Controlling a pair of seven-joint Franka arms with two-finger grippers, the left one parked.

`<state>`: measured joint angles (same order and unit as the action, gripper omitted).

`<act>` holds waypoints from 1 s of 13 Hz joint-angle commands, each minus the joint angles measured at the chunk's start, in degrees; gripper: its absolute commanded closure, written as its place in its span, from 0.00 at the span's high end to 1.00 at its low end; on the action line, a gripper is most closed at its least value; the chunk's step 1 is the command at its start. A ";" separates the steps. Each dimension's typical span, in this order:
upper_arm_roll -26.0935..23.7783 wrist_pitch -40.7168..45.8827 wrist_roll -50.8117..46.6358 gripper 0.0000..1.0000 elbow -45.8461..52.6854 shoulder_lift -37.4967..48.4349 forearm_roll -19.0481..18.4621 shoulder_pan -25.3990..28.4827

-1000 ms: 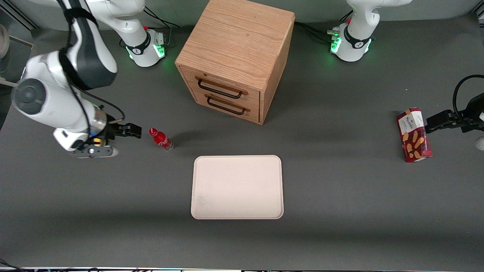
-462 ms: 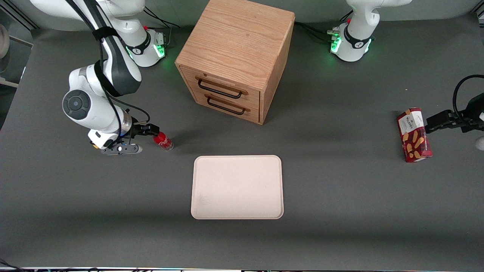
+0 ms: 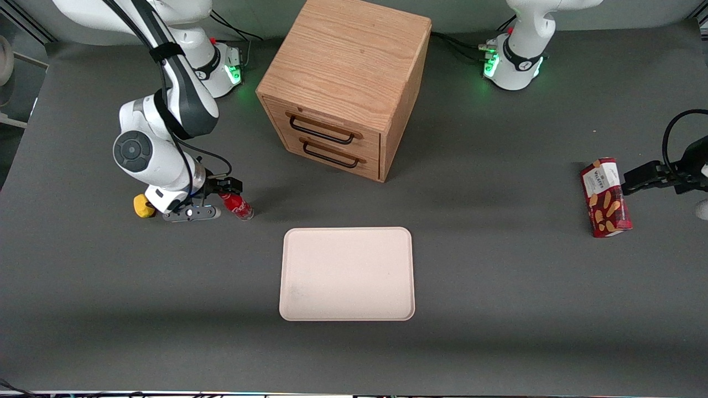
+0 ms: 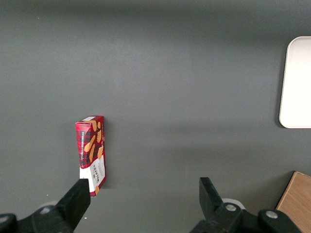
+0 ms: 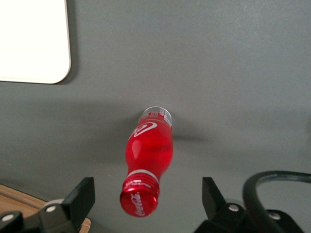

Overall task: Place coke bottle on tray
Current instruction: 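Lower the open right gripper around the bottle's cap end and close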

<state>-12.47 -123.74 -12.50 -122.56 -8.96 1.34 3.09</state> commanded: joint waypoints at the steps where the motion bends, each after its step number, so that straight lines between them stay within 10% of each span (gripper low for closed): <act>1: -0.45 -2.12 -1.04 0.87 -2.77 2.02 0.86 -0.10; 8: -0.89 -2.99 -1.04 0.00 -2.77 2.02 0.86 -0.01; 13: -0.89 -2.91 -0.95 0.00 -1.81 2.63 0.86 -0.01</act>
<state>-13.13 -126.23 -12.64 -124.00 -8.56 1.34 3.08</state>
